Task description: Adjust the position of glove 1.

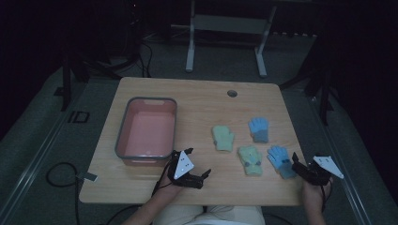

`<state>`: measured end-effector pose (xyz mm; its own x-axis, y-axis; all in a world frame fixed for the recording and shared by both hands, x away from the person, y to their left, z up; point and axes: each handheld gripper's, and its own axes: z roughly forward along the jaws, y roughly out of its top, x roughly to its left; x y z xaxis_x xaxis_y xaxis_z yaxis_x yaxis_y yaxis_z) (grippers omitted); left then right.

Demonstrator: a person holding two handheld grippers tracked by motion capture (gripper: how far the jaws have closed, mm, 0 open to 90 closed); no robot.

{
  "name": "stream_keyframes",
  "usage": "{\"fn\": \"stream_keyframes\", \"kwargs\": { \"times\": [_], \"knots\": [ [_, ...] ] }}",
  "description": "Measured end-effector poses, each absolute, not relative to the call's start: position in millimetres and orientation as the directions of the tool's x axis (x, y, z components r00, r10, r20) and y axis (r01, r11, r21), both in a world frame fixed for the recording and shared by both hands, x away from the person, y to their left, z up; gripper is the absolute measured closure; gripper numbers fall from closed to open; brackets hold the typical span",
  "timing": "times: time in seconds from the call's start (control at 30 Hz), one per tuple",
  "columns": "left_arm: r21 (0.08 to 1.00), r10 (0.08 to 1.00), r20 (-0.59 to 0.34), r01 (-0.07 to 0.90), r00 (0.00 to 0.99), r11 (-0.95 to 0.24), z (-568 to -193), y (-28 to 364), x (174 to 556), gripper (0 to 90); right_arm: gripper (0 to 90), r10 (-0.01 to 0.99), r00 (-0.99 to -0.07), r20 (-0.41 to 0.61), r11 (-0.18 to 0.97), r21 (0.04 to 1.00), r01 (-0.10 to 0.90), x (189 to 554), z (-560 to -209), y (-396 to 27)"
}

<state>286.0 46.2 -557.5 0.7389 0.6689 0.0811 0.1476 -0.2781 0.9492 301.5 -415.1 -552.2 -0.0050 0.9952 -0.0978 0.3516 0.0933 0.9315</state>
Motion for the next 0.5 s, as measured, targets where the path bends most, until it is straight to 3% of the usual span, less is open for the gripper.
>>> {"fn": "stream_keyframes", "kwargs": {
  "times": [0.5],
  "knots": [
    [0.929, 0.630, 0.150, 0.110, 0.762, -0.354, -557.6, 38.0, 281.4, 1.1, 13.3, 0.994, 0.044, -0.103, 0.077, 0.916, 0.394, 302.8, -552.0, -417.1]
  ]
}}
